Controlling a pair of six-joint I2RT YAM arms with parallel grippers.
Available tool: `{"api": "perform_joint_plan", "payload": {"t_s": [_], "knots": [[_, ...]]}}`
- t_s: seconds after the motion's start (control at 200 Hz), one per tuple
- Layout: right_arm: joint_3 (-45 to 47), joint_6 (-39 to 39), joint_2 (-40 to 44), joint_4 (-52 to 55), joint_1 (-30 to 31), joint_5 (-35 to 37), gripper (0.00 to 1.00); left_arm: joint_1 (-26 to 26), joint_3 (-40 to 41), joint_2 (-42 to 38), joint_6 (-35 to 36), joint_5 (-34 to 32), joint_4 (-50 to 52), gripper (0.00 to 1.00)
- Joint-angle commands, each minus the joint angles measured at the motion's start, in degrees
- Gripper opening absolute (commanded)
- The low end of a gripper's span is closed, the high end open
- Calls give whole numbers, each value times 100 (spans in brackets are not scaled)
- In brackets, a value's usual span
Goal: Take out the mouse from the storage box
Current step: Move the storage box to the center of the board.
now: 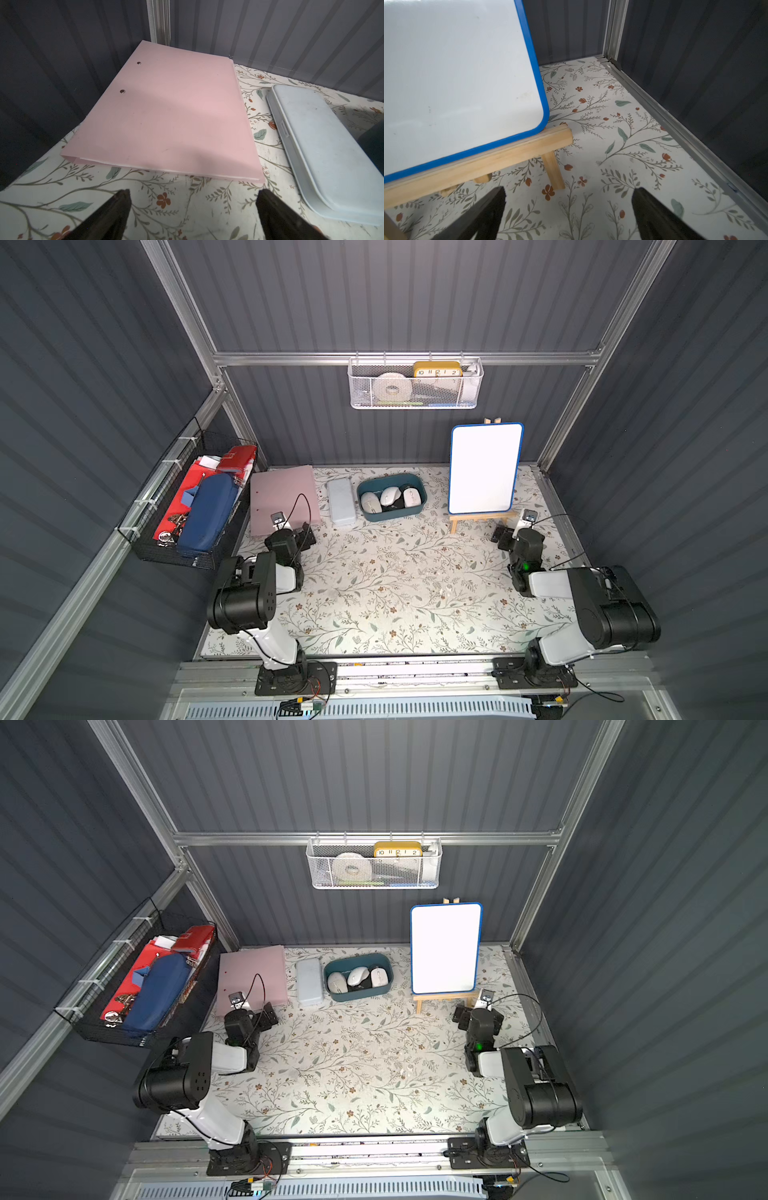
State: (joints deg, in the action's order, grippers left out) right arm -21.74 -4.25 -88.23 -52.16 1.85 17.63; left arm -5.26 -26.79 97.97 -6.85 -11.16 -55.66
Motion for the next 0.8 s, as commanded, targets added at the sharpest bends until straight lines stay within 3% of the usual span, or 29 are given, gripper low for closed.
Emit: {"api": "perform_joint_plan", "payload": {"t_s": [0.0,0.66,0.795], "knots": [[3,-58,16,22,-26,45,99,-24,-30,-50,-53,-19,-76,99],[16,-65,15,-3,-20,37,99,-19,6,-115,-13,-16,-153,99],[407,556,284,-717,52,-1183,99,138,96,-1048,43,-192,559,99]]}}
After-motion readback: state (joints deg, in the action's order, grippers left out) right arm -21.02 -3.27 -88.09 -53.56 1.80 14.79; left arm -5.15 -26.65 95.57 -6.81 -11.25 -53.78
